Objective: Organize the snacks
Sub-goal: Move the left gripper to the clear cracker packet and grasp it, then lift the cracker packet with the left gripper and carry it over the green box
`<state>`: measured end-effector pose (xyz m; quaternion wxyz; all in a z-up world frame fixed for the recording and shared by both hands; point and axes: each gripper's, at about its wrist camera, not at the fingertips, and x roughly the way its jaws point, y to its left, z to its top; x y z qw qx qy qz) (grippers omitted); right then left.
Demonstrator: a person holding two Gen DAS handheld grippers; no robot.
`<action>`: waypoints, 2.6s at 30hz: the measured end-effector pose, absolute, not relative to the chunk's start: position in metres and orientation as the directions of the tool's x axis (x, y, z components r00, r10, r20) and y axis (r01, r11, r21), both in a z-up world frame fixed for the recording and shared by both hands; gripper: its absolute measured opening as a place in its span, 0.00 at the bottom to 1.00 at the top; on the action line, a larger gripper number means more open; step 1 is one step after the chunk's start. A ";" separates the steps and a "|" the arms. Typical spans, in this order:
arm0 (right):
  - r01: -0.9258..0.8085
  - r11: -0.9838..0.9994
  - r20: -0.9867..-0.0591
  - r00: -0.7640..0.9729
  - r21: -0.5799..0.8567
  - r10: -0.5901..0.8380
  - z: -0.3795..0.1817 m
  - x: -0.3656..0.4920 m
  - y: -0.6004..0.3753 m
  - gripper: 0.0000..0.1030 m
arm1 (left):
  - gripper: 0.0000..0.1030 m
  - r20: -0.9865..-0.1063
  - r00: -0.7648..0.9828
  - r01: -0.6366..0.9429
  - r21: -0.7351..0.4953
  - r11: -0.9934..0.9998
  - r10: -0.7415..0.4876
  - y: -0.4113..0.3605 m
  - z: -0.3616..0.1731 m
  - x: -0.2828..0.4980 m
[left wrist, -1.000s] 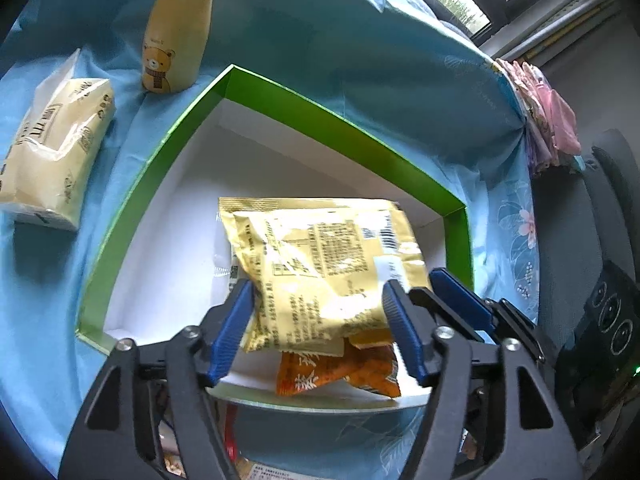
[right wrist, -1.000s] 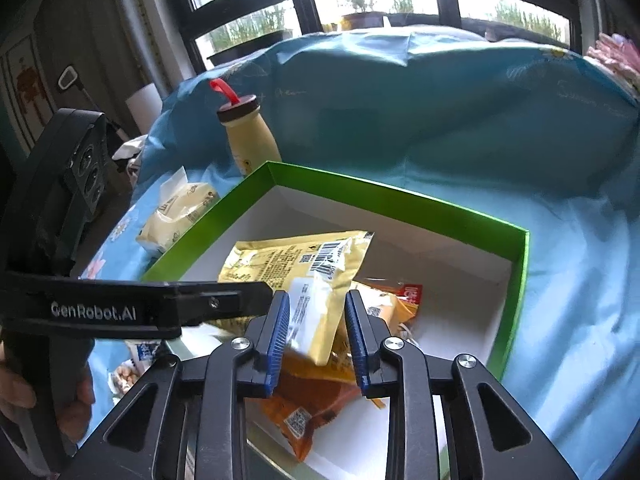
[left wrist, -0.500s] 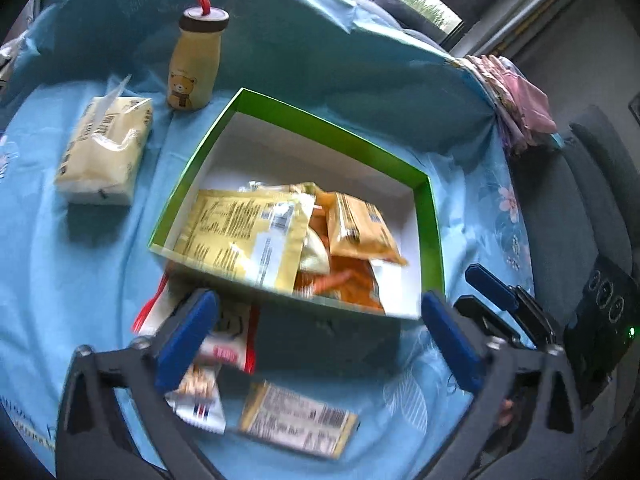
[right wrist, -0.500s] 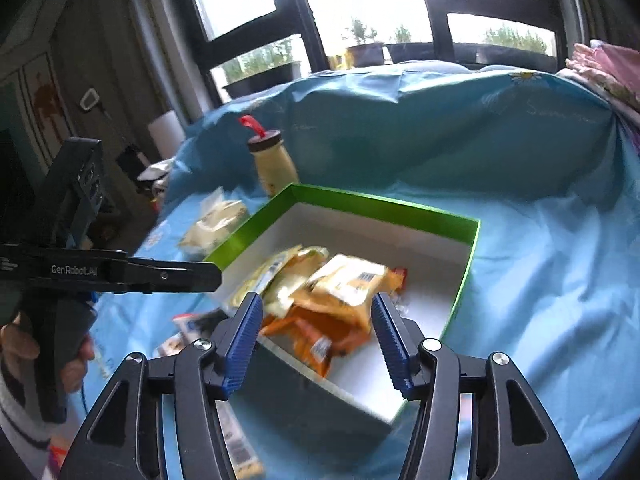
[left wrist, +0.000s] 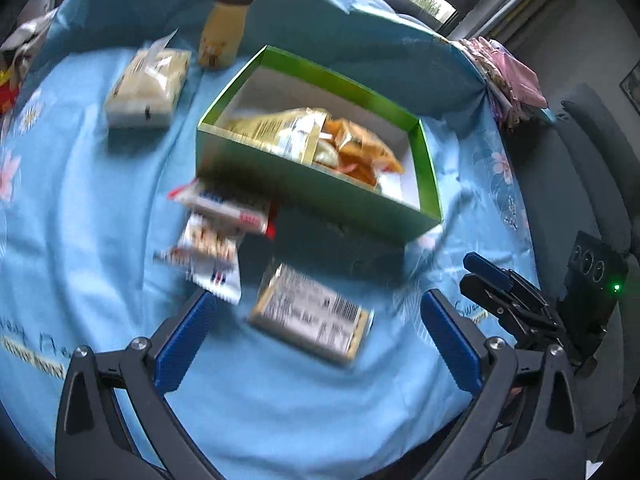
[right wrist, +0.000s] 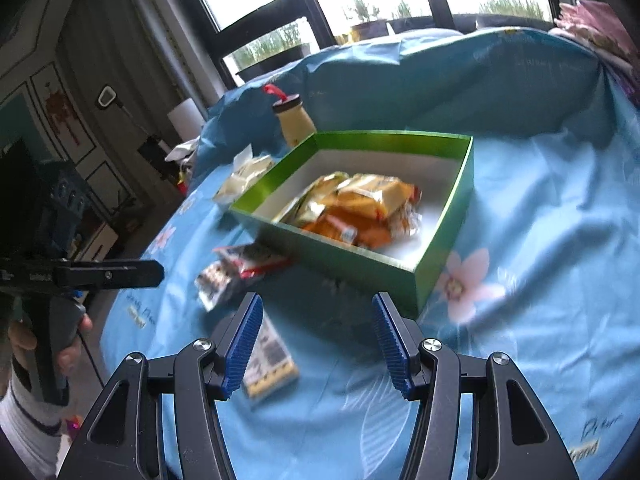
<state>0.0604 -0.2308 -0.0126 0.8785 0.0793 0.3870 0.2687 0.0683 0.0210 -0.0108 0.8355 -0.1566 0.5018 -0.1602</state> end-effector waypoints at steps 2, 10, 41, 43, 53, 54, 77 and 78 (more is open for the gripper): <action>-0.413 0.838 -0.643 0.543 0.355 0.540 -0.018 0.052 -0.229 0.56 | 1.00 -0.795 0.436 0.081 -0.432 0.898 -0.421 0.025 -0.021 0.061; -0.422 0.821 -0.673 0.481 0.384 0.562 -0.039 0.029 -0.214 0.56 | 1.00 -0.709 0.530 0.119 -0.482 0.868 -0.466 0.038 -0.038 0.027; -0.460 0.842 -0.762 0.427 0.282 0.488 -0.090 0.026 -0.151 0.56 | 0.85 -0.773 0.464 0.253 -0.351 0.901 -0.432 0.015 -0.096 0.081; -0.461 0.845 -0.761 0.435 0.271 0.481 -0.090 0.028 -0.149 0.55 | 0.73 -0.766 0.459 0.262 -0.367 0.893 -0.450 0.015 -0.096 0.080; -0.474 0.853 -0.766 0.458 0.218 0.450 -0.092 0.033 -0.152 0.33 | 0.50 -0.761 0.428 0.296 -0.392 0.871 -0.487 0.012 -0.096 0.067; -0.478 0.853 -0.767 0.461 0.210 0.447 -0.091 0.032 -0.153 0.31 | 0.50 -0.763 0.428 0.299 -0.387 0.873 -0.485 0.011 -0.096 0.066; -0.539 0.808 -0.705 0.477 0.237 0.525 -0.064 0.003 -0.167 0.26 | 0.48 -0.734 0.510 0.278 -0.352 0.894 -0.448 -0.002 -0.061 0.023; -0.540 0.807 -0.699 0.482 0.238 0.528 -0.062 0.003 -0.168 0.26 | 0.48 -0.731 0.514 0.279 -0.352 0.894 -0.448 -0.002 -0.059 0.023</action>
